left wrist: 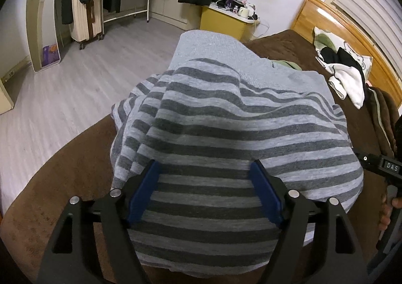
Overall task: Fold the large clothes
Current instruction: 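Lower the hoodie onto the folded green garment and open both grippers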
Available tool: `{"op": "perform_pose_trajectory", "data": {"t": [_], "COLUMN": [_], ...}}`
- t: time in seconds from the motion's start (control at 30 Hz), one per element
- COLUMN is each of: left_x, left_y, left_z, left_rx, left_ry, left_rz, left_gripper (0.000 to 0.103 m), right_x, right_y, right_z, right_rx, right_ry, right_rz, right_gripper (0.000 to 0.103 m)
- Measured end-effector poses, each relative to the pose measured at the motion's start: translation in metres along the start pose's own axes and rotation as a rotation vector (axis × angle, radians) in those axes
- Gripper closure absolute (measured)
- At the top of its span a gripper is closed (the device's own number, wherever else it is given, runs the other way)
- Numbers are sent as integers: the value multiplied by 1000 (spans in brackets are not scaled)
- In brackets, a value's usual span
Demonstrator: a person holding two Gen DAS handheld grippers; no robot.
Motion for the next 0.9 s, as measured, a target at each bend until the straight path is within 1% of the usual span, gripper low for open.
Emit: {"op": "perform_pose_trajectory", "data": {"t": [0.13,0.2,0.23,0.27,0.3,0.37,0.4,0.43,0.53,0.67,0.73,0.87,0.9], "left_x": [2,3,2,3,4,5,7,10,15,23,26,30,30], "left_y": [-4,-4,-5,-5,-5,-4,-5,-5,-7,-10,-10,-14,-15], "left_z": [1,1,2,4,4,7,12,15,32,65,83,130,138], "left_rx": [14,9,10,16,24,29,7,6,35,77,65,105,101], "left_ry": [-16,-17,-16,-14,-10,-4,0,2,-12,-42,-51,-86,-89], "left_rz": [1,7,9,7,6,11,32,41,11,-8,10,-8,-10], "left_gripper": [27,27,26,23,21,8,6,7,7,7,7,7,7], "right_x": [1,1,1,1,2,4,5,6,12,16,15,10,6], "right_y": [0,-1,-1,-1,-2,-3,-3,-1,11,30,39,61,67], "right_z": [0,0,1,2,4,11,17,23,51,90,108,144,153], "right_rx": [-1,1,-2,-11,-27,-48,-51,-48,-70,-98,-98,-78,-77], "right_ry": [2,4,4,0,-6,-23,-37,-48,-85,-114,-138,-171,-179], "right_rz": [9,8,7,9,15,16,13,15,57,108,126,148,162], "right_gripper": [48,46,44,38,35,24,20,13,7,6,6,6,6]}}
Point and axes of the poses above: each gripper's, at about its wrist camera, not at the fingertips, and z roughly against the way its jaws point, y to its left, x to its top, the point moved 8 cm from there along -z, roughly the way its jaws point, and after that the axes turned 14 degrees about x, right-handed, at the moved point
